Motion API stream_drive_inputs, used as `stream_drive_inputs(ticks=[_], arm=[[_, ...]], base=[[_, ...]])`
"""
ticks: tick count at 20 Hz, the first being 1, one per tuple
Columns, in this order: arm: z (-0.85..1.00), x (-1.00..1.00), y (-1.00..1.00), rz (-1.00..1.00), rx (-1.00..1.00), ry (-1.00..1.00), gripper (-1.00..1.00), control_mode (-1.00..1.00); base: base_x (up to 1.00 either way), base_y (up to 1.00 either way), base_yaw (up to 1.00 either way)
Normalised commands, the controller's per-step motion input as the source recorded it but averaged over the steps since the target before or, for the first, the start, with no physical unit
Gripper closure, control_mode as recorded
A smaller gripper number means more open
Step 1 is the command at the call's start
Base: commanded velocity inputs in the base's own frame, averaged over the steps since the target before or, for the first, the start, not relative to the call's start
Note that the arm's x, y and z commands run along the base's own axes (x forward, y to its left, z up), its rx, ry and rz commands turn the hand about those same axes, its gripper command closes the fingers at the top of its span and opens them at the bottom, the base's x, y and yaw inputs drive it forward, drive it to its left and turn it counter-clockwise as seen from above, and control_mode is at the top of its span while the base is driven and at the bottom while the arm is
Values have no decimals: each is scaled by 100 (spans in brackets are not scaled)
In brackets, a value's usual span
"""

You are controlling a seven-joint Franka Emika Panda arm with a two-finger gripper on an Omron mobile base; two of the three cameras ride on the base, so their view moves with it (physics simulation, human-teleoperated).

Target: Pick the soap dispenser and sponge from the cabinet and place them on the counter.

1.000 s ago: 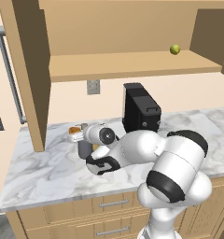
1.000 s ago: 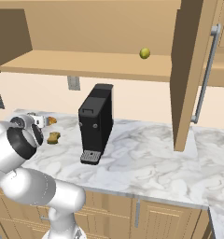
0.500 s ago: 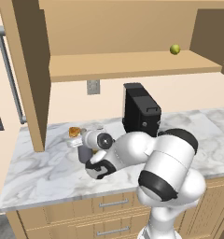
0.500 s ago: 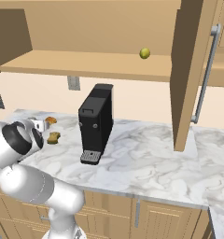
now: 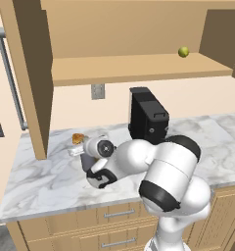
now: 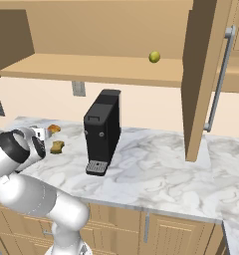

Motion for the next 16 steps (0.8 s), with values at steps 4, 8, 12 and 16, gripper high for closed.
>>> stream_drive_inputs(ticks=[4, 8, 12, 16], arm=[[-28, 5, 4, 0, -2, 2, 100, -100], [-19, 1, 1, 0, -2, 2, 100, -100], [0, 0, 0, 0, 0, 0, 100, -100], [0, 0, 0, 0, 0, 0, 100, -100]], base=[[0, 0, 0], [0, 0, 0], [0, 0, 0], [0, 0, 0]])
